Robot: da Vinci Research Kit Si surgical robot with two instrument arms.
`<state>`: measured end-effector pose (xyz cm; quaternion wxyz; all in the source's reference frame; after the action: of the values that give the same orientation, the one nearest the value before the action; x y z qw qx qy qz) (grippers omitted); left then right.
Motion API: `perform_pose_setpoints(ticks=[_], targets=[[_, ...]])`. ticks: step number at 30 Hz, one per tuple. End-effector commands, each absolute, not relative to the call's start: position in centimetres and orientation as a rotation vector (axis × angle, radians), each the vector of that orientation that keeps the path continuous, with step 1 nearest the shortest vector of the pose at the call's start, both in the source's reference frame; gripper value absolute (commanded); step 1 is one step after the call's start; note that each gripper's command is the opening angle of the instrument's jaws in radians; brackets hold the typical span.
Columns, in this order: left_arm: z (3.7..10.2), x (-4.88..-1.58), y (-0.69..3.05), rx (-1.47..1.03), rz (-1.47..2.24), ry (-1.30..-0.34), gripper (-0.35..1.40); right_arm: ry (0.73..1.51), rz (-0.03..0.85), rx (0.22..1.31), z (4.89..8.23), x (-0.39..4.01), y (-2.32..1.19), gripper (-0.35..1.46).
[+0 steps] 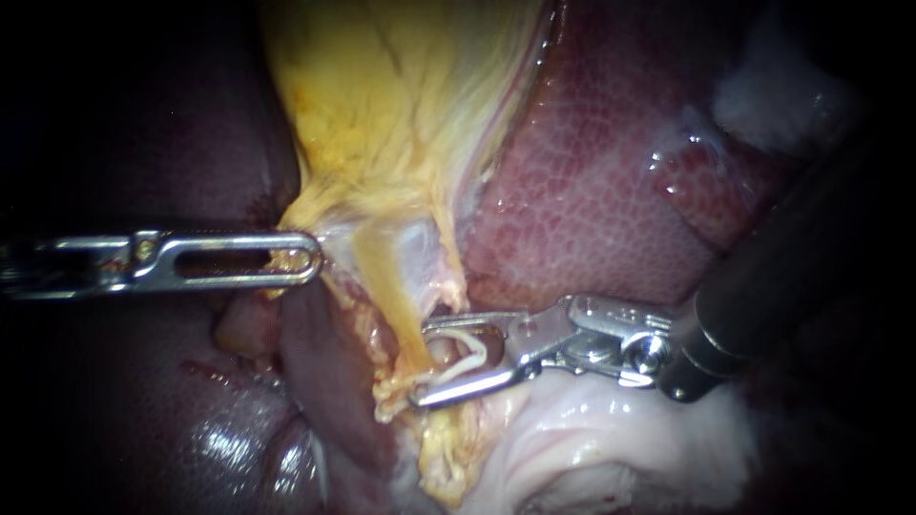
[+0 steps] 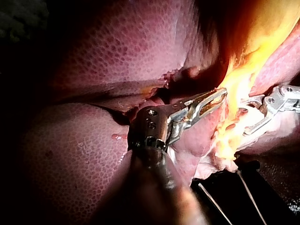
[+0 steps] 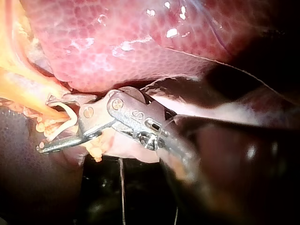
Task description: Clipping third clip left tube
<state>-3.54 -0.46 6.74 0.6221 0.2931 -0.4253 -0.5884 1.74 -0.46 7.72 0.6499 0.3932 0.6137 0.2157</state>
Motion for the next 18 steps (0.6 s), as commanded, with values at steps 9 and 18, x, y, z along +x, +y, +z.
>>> perform_pose_setpoints(ticks=[9, 18], targets=[[6.81, -3.54, -0.45, 0.672, -1.351, -0.977, -0.35, 1.412, 0.473, 0.996, 7.64, 1.97, -0.59, 0.6], [6.85, -3.58, -0.47, 0.668, -1.352, -0.978, -0.35, 1.417, 0.483, 0.998, 7.72, 2.13, -0.5, 0.54]])
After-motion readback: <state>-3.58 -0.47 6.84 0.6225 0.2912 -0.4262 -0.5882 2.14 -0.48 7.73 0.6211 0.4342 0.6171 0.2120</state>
